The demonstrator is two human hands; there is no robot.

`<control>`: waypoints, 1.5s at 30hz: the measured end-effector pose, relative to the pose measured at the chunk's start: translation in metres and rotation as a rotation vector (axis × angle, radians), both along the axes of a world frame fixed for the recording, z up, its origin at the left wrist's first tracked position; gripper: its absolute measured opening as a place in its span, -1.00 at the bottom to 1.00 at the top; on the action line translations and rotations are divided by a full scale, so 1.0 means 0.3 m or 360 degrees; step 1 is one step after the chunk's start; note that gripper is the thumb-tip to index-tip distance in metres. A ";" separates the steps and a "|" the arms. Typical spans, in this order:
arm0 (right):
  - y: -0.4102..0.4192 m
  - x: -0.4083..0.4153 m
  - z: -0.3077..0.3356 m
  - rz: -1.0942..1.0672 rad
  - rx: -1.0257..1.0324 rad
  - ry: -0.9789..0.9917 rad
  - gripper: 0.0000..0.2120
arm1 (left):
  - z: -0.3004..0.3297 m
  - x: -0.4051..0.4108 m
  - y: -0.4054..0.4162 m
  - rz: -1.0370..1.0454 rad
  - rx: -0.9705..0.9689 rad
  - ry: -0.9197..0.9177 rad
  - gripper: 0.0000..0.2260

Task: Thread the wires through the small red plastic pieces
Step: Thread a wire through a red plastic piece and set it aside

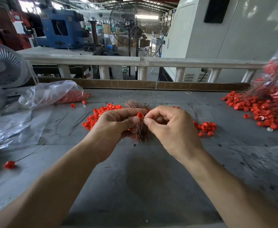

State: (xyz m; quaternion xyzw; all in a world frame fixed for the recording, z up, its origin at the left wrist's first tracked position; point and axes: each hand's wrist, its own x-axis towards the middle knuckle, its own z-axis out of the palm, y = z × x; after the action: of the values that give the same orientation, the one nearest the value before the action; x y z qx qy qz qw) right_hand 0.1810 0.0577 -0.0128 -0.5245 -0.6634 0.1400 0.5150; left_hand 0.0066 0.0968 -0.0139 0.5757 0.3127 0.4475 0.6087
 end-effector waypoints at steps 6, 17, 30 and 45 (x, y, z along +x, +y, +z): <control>0.002 0.001 0.001 -0.0011 -0.0010 -0.0030 -0.84 | -0.004 -0.005 0.004 -0.0013 -0.0023 0.0013 -0.71; 0.001 0.005 0.004 -0.0002 0.0010 -0.0045 -0.85 | 0.005 0.000 -0.005 -0.0038 -0.0020 -0.0003 -0.74; -0.007 0.001 0.014 -0.0037 0.0029 -0.0122 -0.84 | 0.001 0.001 -0.007 -0.0059 0.0000 -0.0008 -0.75; -0.013 -0.003 0.017 -0.0027 0.0020 -0.0115 -0.85 | 0.010 0.002 -0.013 -0.0053 -0.0029 -0.0057 -0.75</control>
State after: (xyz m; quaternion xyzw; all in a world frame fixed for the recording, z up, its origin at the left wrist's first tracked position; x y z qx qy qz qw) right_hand 0.1800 0.0538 -0.0077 -0.5317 -0.6779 0.1124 0.4951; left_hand 0.0072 0.0928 -0.0108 0.5672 0.2962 0.4448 0.6267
